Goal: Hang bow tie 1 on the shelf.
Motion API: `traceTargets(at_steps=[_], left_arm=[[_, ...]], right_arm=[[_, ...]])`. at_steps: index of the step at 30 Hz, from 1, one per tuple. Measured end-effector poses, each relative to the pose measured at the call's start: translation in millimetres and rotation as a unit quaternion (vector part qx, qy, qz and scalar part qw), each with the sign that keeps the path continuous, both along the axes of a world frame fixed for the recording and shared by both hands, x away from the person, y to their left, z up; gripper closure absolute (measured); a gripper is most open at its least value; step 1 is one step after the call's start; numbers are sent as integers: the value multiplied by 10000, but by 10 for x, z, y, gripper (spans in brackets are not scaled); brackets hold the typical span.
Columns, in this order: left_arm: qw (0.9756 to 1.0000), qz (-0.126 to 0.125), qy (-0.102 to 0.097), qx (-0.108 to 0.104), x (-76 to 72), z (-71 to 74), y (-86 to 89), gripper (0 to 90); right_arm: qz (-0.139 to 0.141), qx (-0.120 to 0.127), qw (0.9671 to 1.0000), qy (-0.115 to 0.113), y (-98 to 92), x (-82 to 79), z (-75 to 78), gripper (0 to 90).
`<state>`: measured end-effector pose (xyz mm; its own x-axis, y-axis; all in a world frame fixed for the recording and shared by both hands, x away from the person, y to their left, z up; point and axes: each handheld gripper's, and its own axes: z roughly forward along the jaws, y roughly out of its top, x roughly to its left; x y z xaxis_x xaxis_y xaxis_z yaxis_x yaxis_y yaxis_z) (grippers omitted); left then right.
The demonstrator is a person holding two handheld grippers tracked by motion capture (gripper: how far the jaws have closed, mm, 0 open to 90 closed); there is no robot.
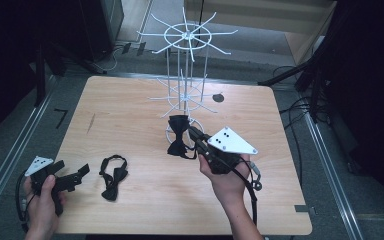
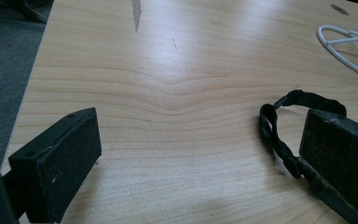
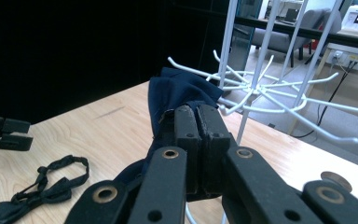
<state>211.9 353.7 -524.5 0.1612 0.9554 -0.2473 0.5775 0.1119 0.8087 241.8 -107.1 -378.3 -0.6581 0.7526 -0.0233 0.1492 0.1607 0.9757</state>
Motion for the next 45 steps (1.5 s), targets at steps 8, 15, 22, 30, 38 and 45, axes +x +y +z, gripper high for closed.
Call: traceTargets(at_steps=[8, 15, 22, 30, 38, 45], left_arm=[[10000, 11, -11, -14, 1, -2, -2, 0], [10000, 8, -10, -14, 1, -2, -1, 0], [10000, 10, -8, -16, 2, -2, 0, 0], [10000, 7, -16, -26, 3, -4, 2, 0], [10000, 4, -11, -29, 3, -3, 5, 0], [10000, 3, -10, -28, 3, -4, 5, 0]], right_arm=[[-11, -9, 10000, -43, -8, 45, 75, 895], [-57, -47, 9999, -82, -21, 106, 112, 895], [-96, -22, 9999, -25, -38, 177, 120, 895], [-104, 22, 9999, 101, -45, 280, 89, 895], [-112, 70, 9995, 273, -57, 383, 14, 894], [-112, 145, 9989, 430, -86, 454, -73, 894]])
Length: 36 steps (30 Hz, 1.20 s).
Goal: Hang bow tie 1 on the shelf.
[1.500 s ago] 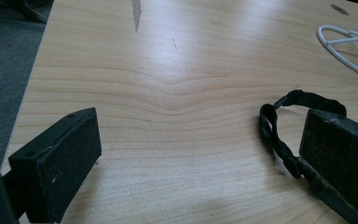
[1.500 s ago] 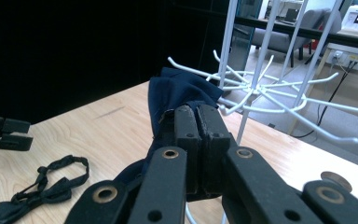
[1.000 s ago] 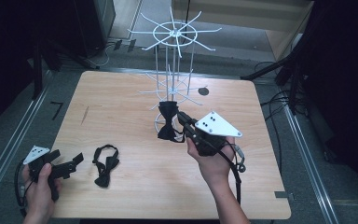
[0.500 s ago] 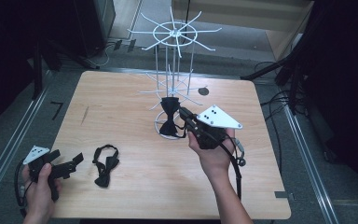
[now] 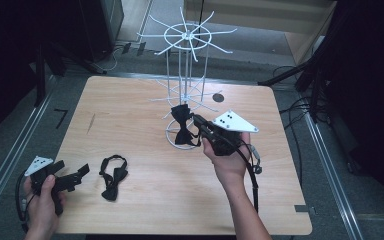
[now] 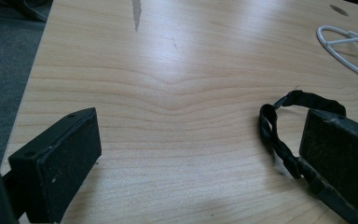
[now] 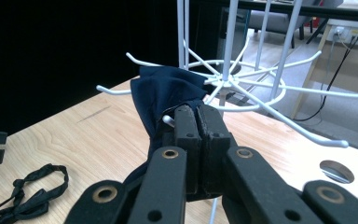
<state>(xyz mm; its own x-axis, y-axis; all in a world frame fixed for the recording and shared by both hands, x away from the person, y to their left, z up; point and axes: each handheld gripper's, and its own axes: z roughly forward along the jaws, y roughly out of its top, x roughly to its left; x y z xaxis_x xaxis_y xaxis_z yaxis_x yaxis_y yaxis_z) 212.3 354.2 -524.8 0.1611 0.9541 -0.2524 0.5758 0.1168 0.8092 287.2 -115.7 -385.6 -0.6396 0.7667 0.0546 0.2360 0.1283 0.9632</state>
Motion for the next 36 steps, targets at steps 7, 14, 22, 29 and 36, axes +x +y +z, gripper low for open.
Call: traceTargets(at_steps=[7, 14, 22, 29, 36], left_arm=[[10000, 2, 1, 4, -1, 1, -1, 0], [10000, 4, -6, -4, 0, 0, -2, 0], [10000, 3, -4, -1, 1, 0, -3, 0], [10000, 2, 3, 13, -2, 1, -4, 0], [10000, 2, 10, 22, -3, 3, -5, 0]], right_arm=[[32, 52, 9999, 140, -2, 55, -100, 892], [29, 136, 9998, 141, -5, 63, -147, 868], [33, 307, 9994, 130, -53, 22, -178, 694], [-167, 220, 9995, 126, -94, -46, -226, 524], [-283, 173, 9992, 205, -134, -103, -316, 472]])
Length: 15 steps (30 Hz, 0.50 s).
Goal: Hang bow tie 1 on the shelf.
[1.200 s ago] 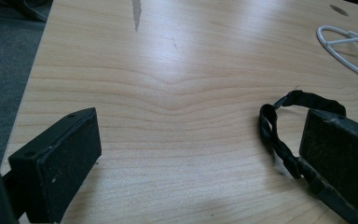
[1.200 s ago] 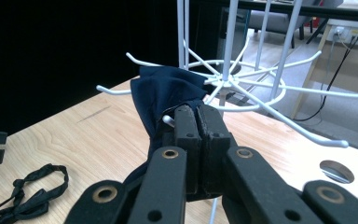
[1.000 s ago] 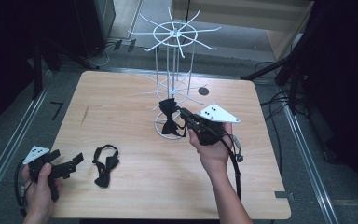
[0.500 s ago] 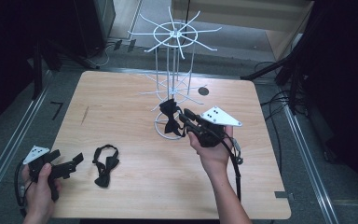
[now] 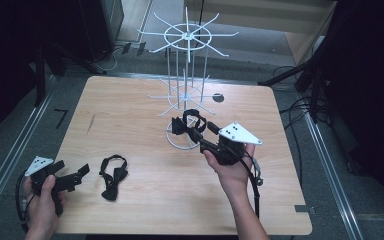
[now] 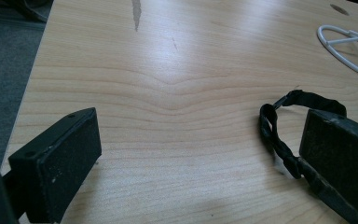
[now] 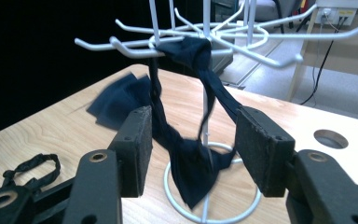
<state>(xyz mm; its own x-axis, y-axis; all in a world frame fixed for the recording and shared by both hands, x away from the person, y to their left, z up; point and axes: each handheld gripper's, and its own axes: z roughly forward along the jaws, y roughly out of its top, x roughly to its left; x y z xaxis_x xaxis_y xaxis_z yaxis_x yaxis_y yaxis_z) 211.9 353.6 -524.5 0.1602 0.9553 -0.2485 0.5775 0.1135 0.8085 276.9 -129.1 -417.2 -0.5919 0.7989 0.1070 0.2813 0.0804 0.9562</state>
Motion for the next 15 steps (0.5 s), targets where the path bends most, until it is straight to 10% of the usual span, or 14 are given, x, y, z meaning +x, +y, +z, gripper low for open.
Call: traceTargets(at_steps=[15], left_arm=[[10000, -6, -19, -27, 0, -2, 2, 0]], right_arm=[[97, -28, 9996, 267, 92, -129, -283, 460]])
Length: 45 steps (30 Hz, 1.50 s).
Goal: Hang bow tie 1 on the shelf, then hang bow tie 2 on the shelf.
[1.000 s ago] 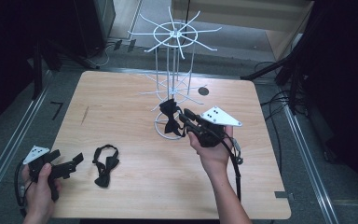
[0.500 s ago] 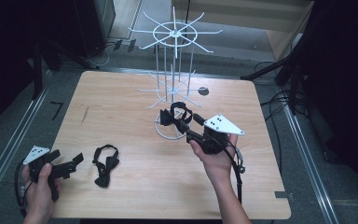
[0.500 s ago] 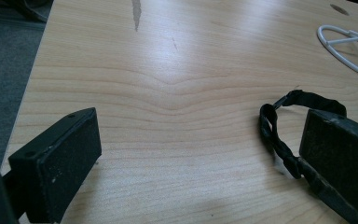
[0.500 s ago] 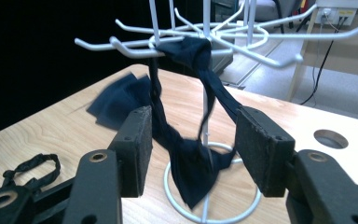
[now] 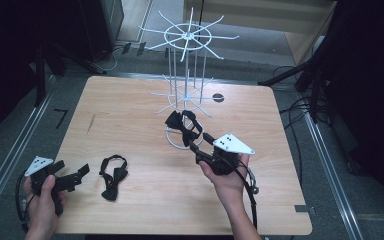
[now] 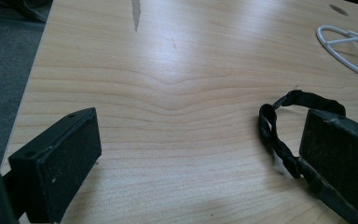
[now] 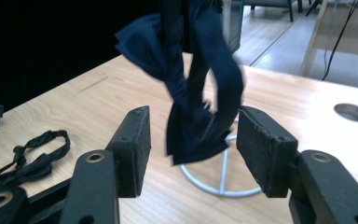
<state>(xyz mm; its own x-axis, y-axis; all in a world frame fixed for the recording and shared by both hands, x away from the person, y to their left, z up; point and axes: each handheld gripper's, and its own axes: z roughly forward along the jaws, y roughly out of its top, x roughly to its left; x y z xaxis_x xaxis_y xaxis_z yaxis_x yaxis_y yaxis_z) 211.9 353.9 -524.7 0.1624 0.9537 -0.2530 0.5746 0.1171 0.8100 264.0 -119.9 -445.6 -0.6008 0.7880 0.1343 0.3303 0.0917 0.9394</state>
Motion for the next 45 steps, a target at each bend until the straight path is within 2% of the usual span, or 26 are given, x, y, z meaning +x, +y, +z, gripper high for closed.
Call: traceTargets(at_steps=[9, 17, 45], left_arm=[[10000, -3, -4, 9, -1, 0, 1, 0], [10000, -5, 1, 13, -1, 1, 0, 0], [10000, -9, 13, 16, 2, 1, -1, 0]], right_arm=[[136, -55, 9998, 132, 118, -50, -157, 463], [320, -144, 9991, 226, 303, -115, -282, 463], [681, -230, 9958, 573, 883, -184, -530, 490]])
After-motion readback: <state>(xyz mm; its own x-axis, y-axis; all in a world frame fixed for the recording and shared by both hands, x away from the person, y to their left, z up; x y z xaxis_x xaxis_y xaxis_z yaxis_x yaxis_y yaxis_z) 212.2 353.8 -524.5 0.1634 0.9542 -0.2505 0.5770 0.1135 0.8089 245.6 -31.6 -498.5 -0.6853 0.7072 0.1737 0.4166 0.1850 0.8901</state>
